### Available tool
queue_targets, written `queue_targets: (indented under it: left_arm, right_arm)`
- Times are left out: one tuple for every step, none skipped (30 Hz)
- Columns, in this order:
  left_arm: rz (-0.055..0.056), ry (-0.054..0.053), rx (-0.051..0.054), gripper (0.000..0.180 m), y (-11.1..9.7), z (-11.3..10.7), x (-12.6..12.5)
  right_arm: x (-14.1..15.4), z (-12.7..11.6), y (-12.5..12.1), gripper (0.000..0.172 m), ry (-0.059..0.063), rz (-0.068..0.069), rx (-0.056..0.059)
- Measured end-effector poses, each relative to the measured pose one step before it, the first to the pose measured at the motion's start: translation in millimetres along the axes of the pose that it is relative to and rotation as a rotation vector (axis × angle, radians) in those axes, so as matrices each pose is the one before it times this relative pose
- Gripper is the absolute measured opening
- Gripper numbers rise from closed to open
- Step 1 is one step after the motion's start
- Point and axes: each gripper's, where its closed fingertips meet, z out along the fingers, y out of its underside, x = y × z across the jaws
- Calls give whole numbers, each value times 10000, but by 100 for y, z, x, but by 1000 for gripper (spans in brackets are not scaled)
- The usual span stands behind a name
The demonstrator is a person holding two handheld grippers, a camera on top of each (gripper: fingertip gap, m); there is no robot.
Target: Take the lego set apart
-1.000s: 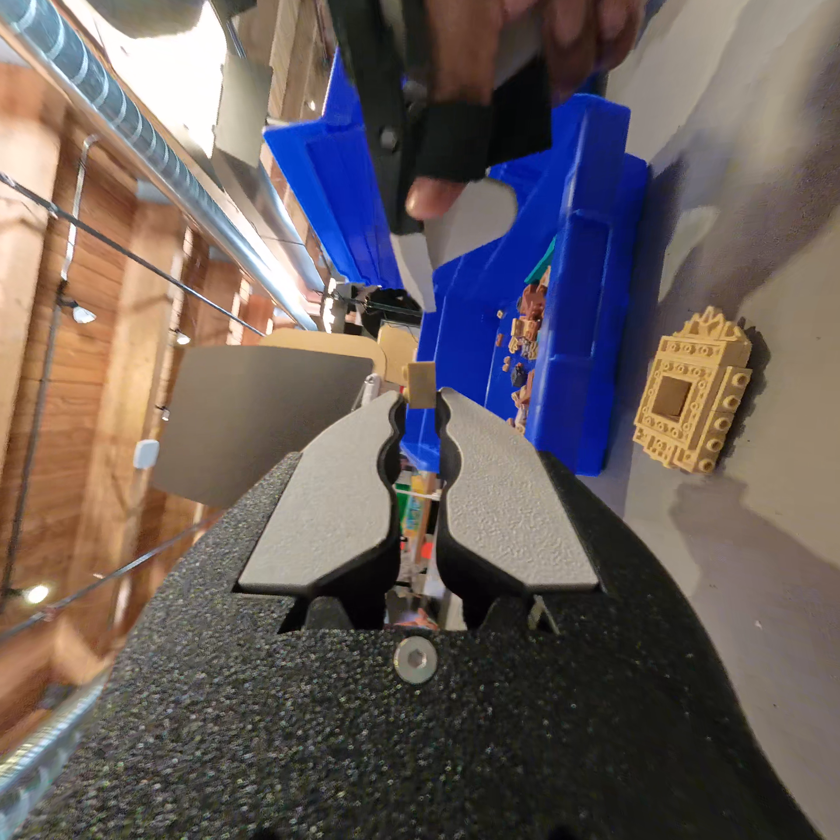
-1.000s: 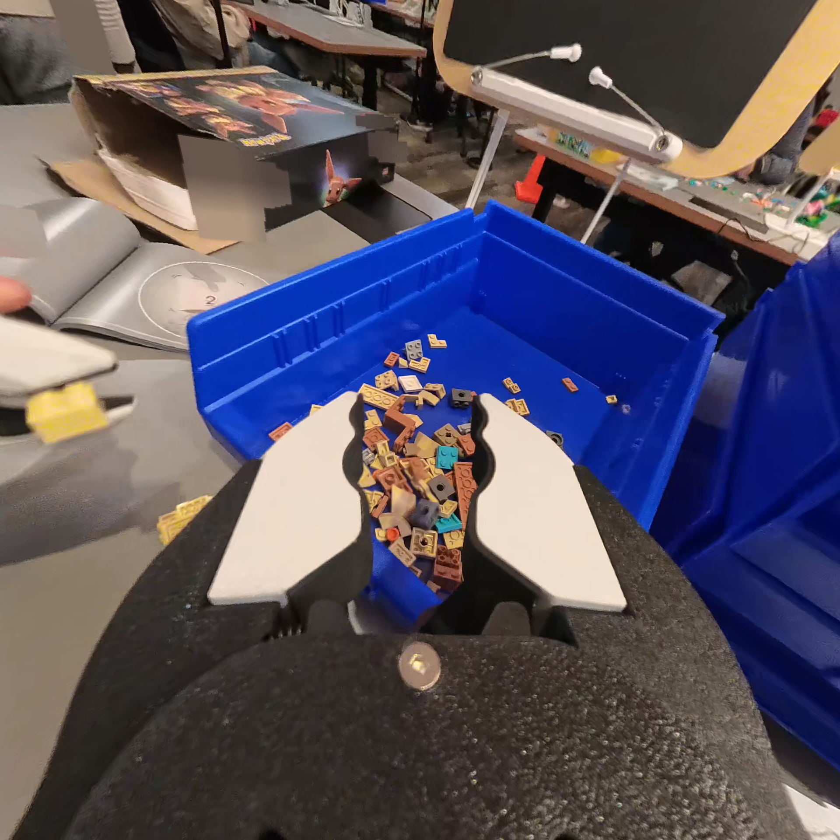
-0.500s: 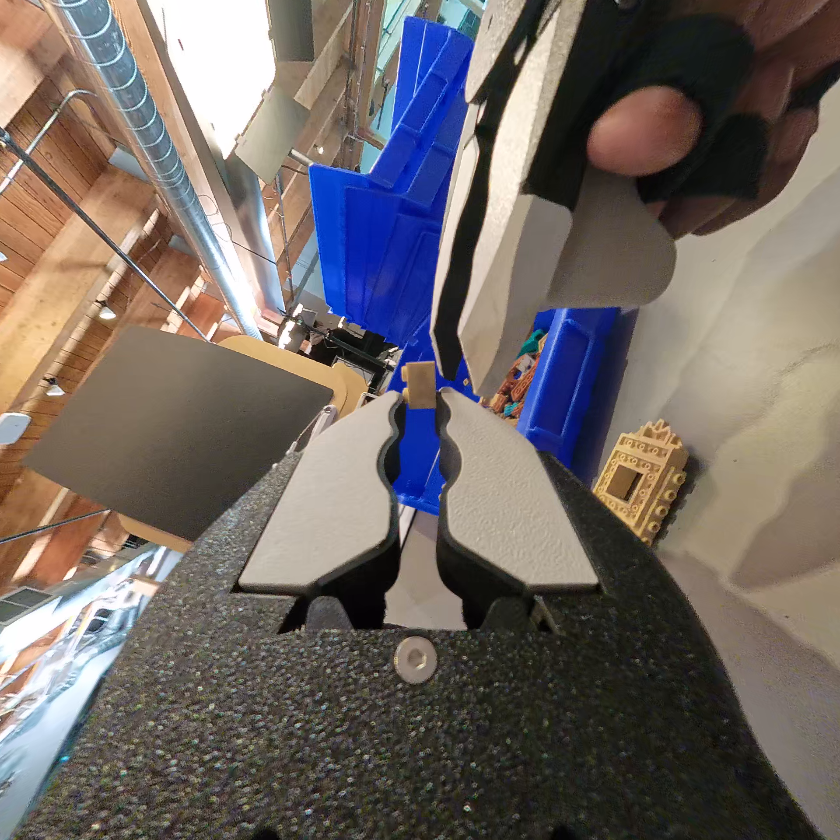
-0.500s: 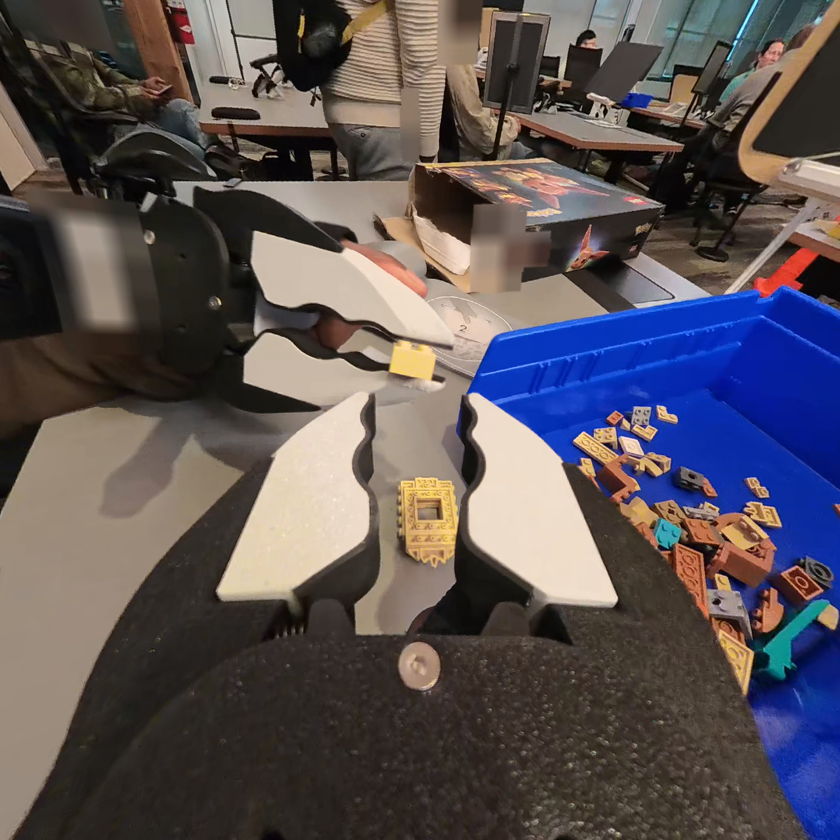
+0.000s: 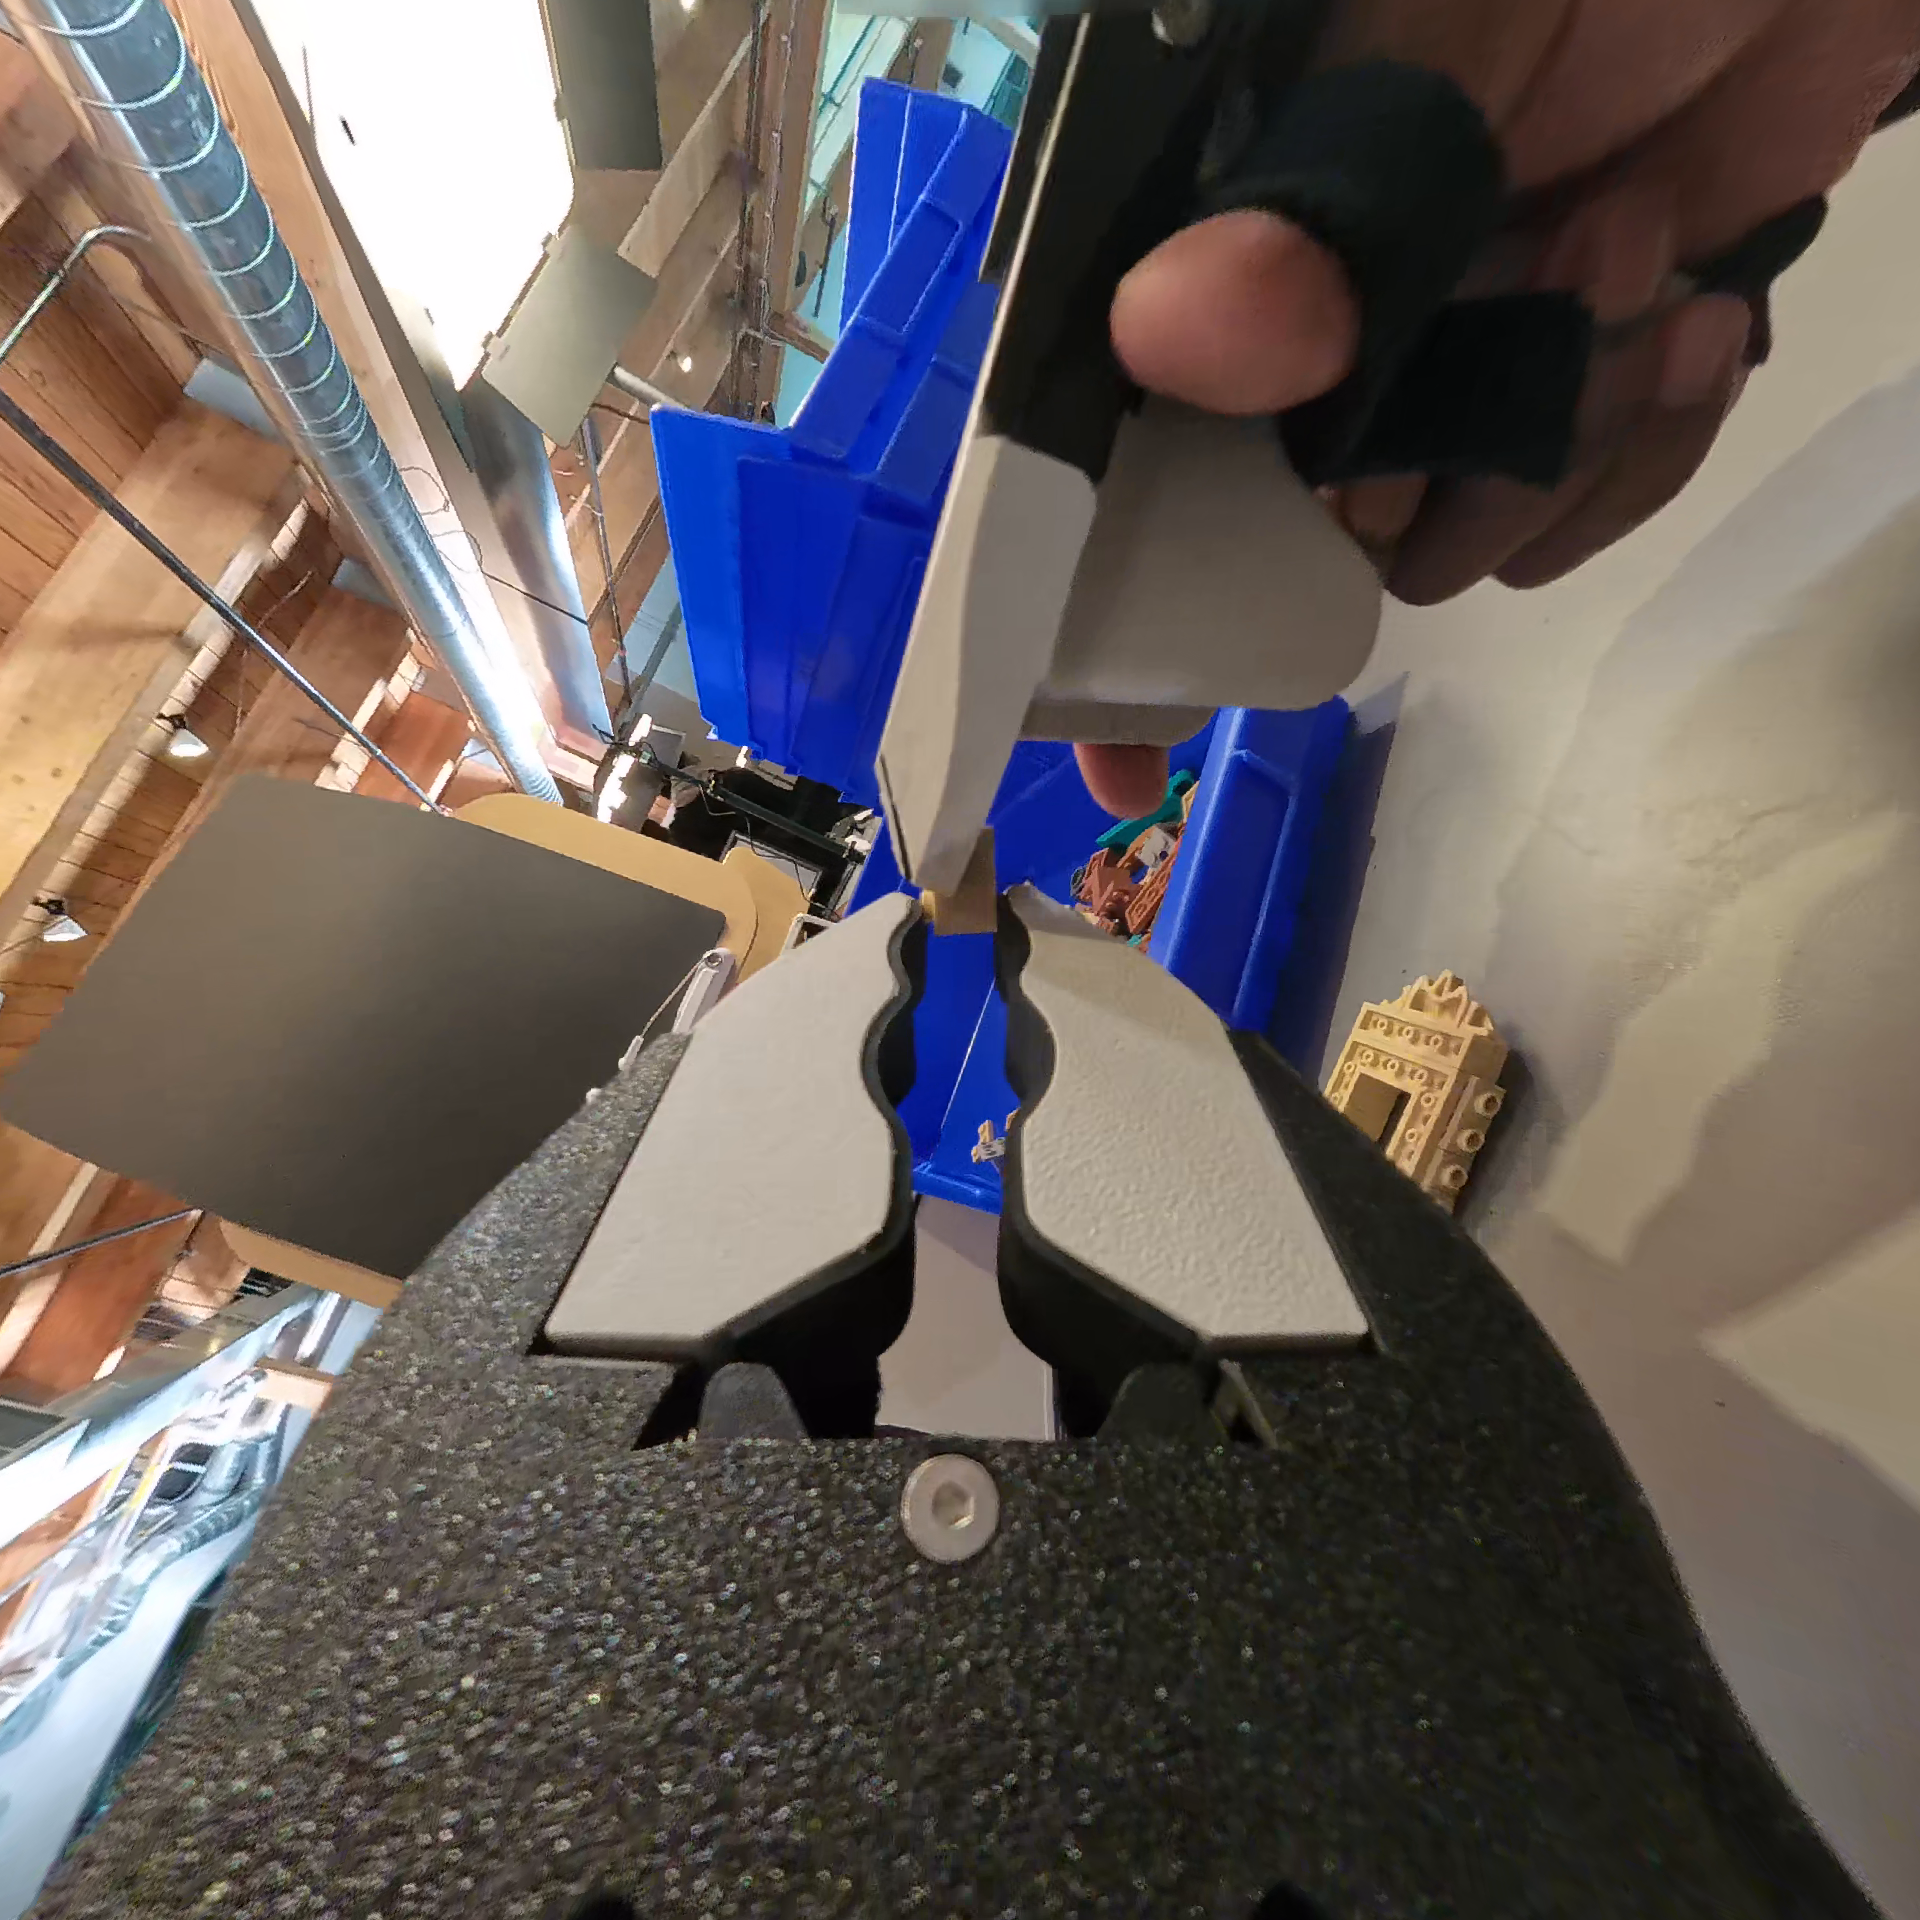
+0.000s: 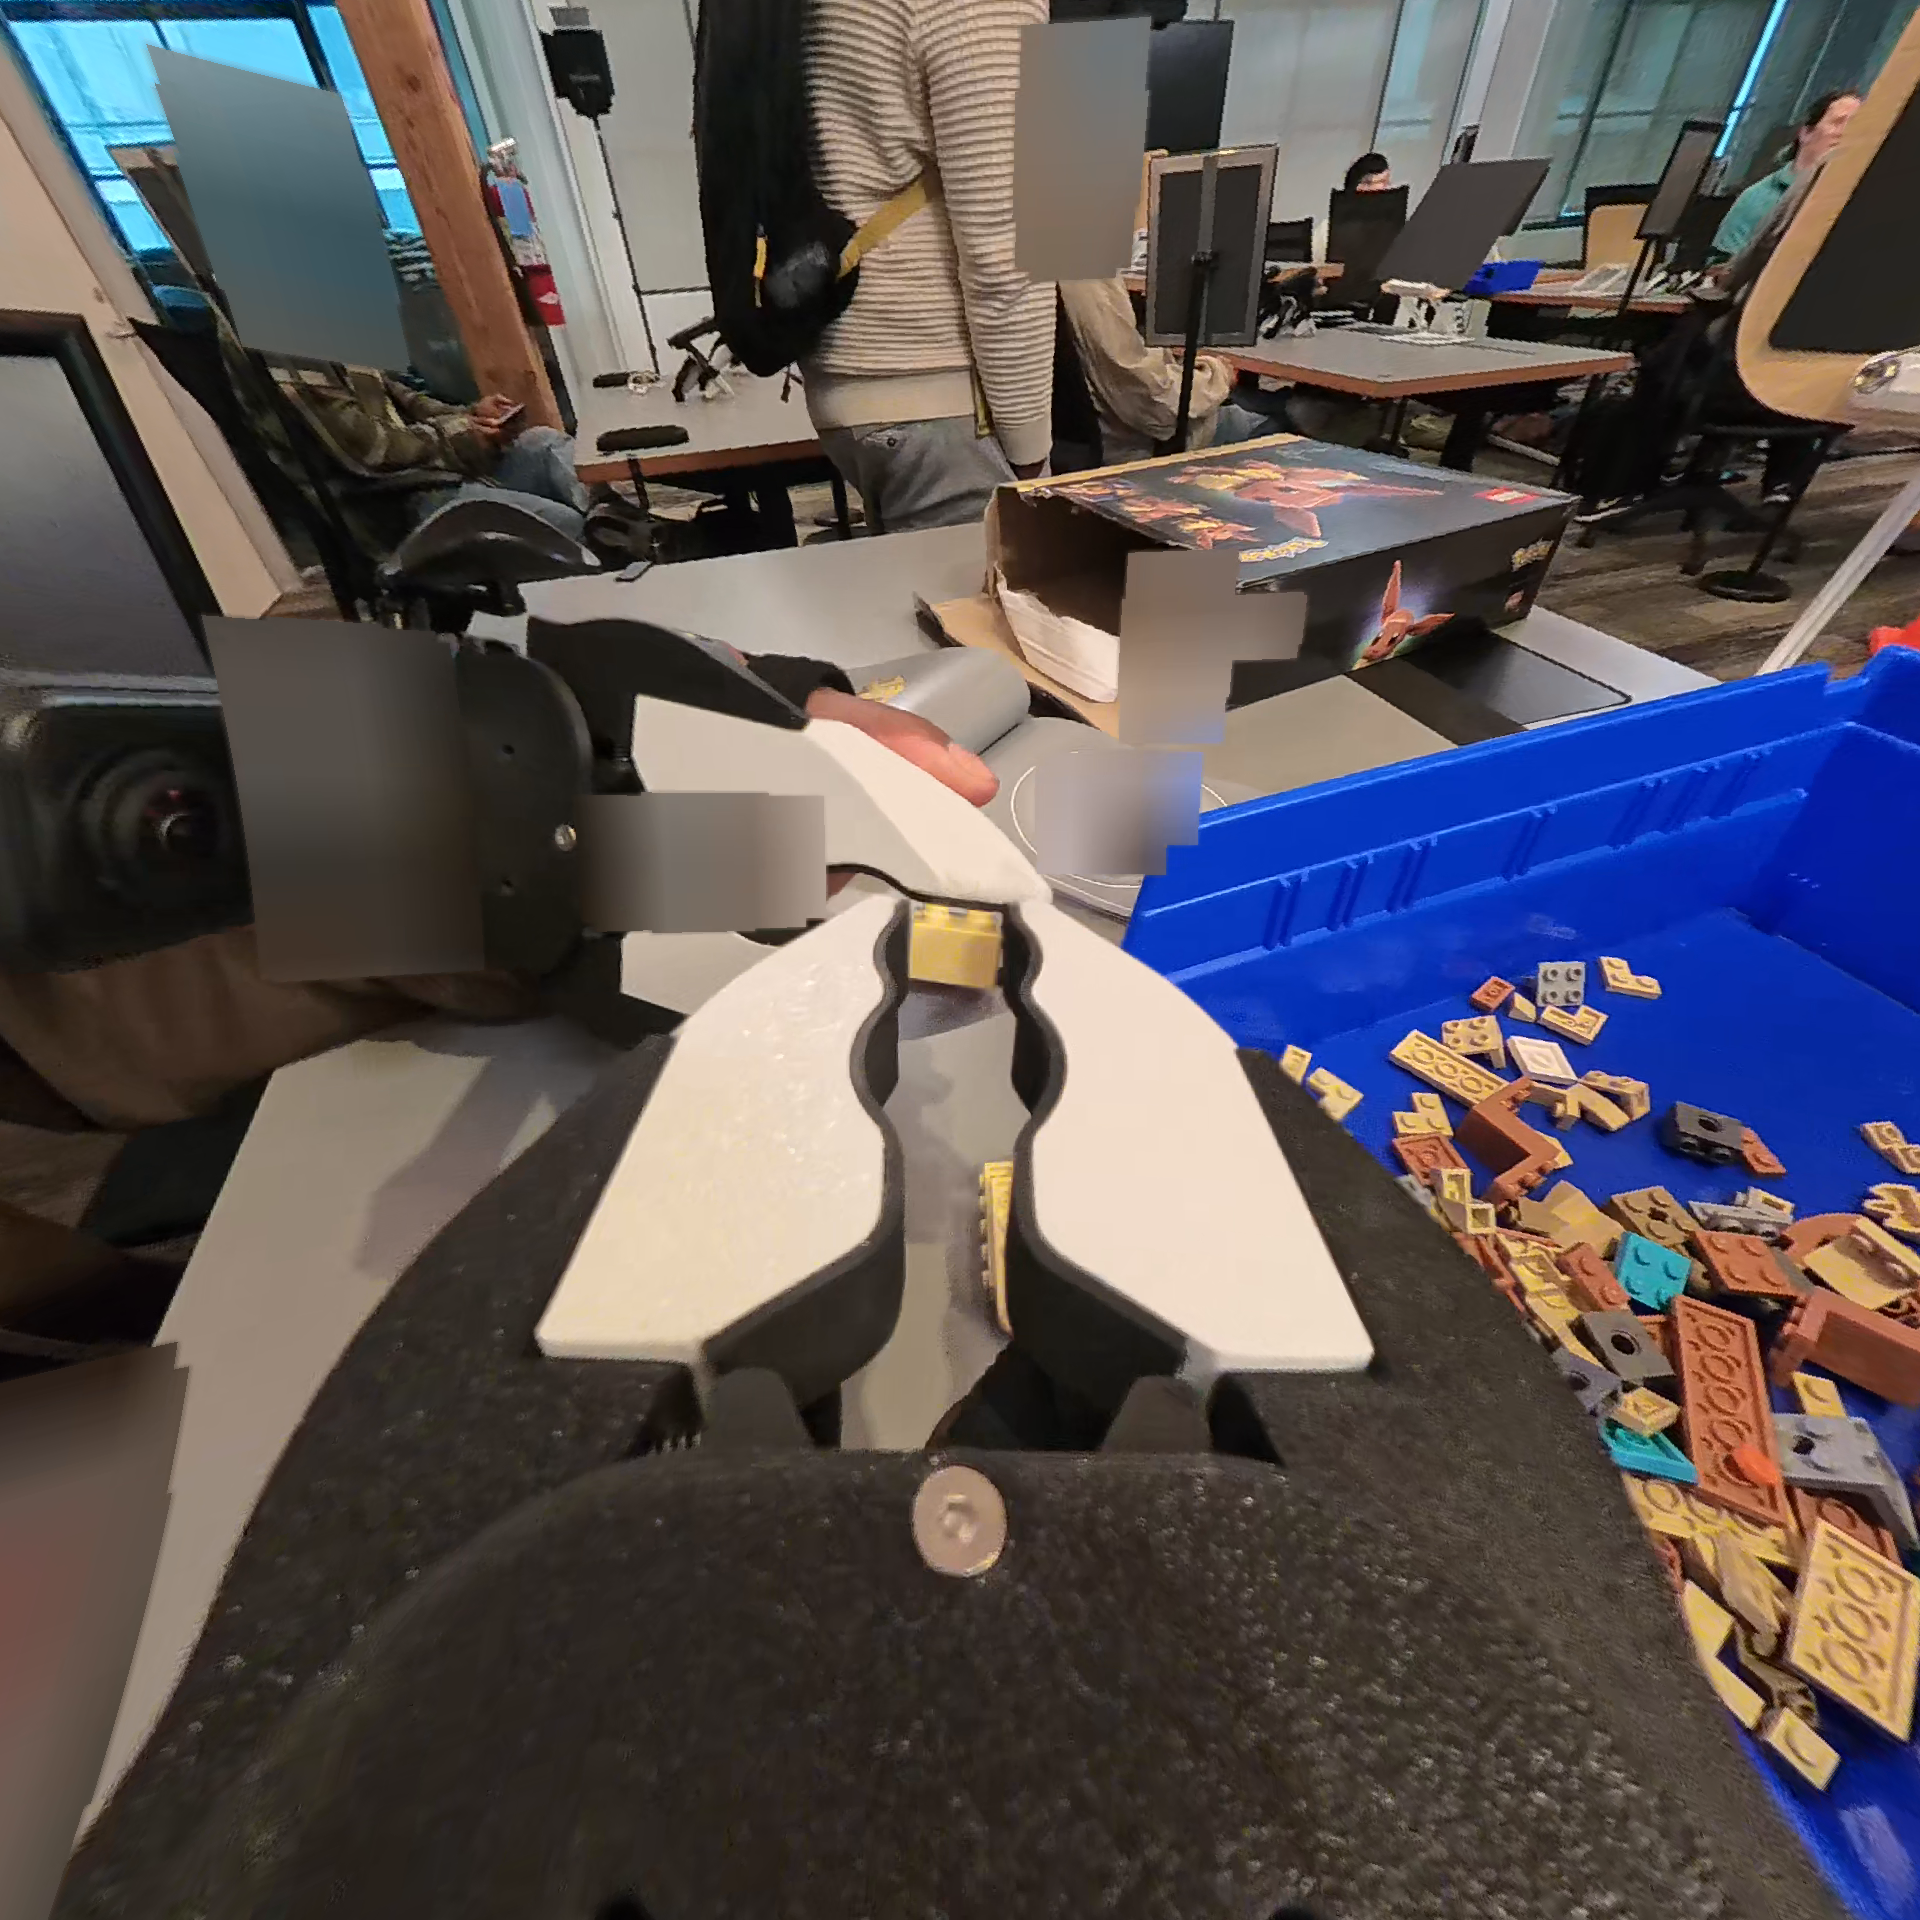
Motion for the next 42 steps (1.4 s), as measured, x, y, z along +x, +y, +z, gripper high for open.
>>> queue_targets:
  left_arm:
    - [80,-34,-28,12,63,43,-2]
    - [33,-45,-40,12,110,57,-56]
    - [-37,-2,-95,12,235,68,-56]
    - [-105,-42,-95,15,237,44,-175]
    - [-138,-62,-116,17,286,45,-259]
    - [-160,-13,-148,19,349,52,-218]
    - [-199,-9,-144,20,347,45,-228]
    - [-239,4,-92,20,274,34,-211]
    - [-269,54,-76,20,241,37,-129]
    - [-259,51,-77,20,234,36,-122]
    - [-220,46,-52,20,168,6,-106]
    - [-187,74,-36,20,134,-11,-51]
    - [-173,92,-38,20,107,-3,-8]
    - [-159,100,-17,20,59,-9,5]
    - [-135,202,26,20,-11,-11,156]
    - [-129,397,34,20,-7,-4,442]
    - [-139,612,16,20,30,9,787]
    - [-131,823,-35,19,143,38,1151]
    - [-111,855,-134,19,306,118,1269]
    - [-53,679,-210,20,442,208,1111]
    - [31,522,-272,21,546,286,924]
    - [105,349,-319,22,582,313,707]
    - [171,221,-325,23,556,297,541]
    - [183,222,-291,24,467,244,535]
    - [127,243,-200,26,323,179,524]
    - [46,224,-96,26,146,129,437]
    - [-28,155,-43,26,69,88,280]
    - [-77,94,-31,27,54,54,125]
    - [-98,82,-36,27,78,44,61]
    - [-89,70,-36,28,89,18,34]
    - [-69,70,-25,28,81,-6,43]
    - [-56,89,-21,29,88,1,92]
    - [-34,84,-39,29,108,4,92]
    - [5,61,-47,29,116,9,79]
    - [27,39,-55,30,109,19,75]
    - [25,28,-56,31,94,22,55]
    - [20,11,-32,32,55,12,21]
    - [26,14,-14,33,25,-10,28]
    - [26,8,-9,35,18,-29,10]
    - [27,8,-19,36,25,-42,5]
    - [42,13,-21,38,28,-73,-3]
    - [47,-14,5,39,-19,-87,-29]
  right_arm:
    - [43,-1,48,16,23,-76,-48]
    - [223,-11,1,16,152,-113,-42]
    - [511,-53,-86,16,334,-146,16]
    - [775,-93,-203,16,431,-119,85]
    - [1020,-94,-248,16,495,-15,130]
    - [1614,-10,-52,16,786,48,12]
    - [2137,130,347,17,1099,-58,-244]
    - [2081,281,683,17,1096,-203,-418]
    - [1671,428,881,24,872,-230,-509]
    - [981,445,911,32,499,-193,-496]
    - [258,312,766,35,109,-151,-374]
    - [-244,84,528,36,-132,-128,-232]
    - [-547,-129,294,36,-253,-165,-128]
    - [-709,-295,145,36,-297,-241,-93]
    - [-925,-423,163,35,-410,-315,-145]
    - [-1191,-486,307,34,-580,-354,-229]
    - [-1263,-484,455,33,-608,-338,-282]
    - [-1250,-415,584,31,-607,-293,-301]
    - [-1279,-254,762,30,-667,-230,-369]
    - [-1036,-18,807,30,-559,-158,-377]
    - [-504,206,701,31,-253,-112,-294]
    - [-171,357,570,33,-58,-75,-245]
    - [-139,439,507,36,-51,-29,-244]
    - [-213,430,397,39,-97,9,-223]
    - [-252,401,232,42,-110,24,-137]
    - [-262,344,92,43,-115,42,-53]
    - [-272,322,47,44,-131,65,-32]
    - [-170,308,46,46,-77,62,-43]
    - [0,277,58,48,28,44,-54]
    - [62,271,92,49,58,26,-79]
    - [0,266,111,50,24,15,-90]
    - [-55,286,115,50,-9,7,-94]
    - [-76,299,103,50,-8,-17,-91]
    - [-25,276,-34,49,32,-12,-15]
    - [82,217,-174,47,93,43,31]
    - [135,164,-169,44,121,16,17]
    - [96,138,-125,38,113,-76,0]
    - [95,77,-111,38,126,-140,0]
    - [24,-7,-64,38,100,-229,-14]
    - [-51,-98,-53,38,75,-354,-9]
    - [-57,-182,-118,38,114,-443,41]
    - [-24,-247,-162,38,149,-456,58]
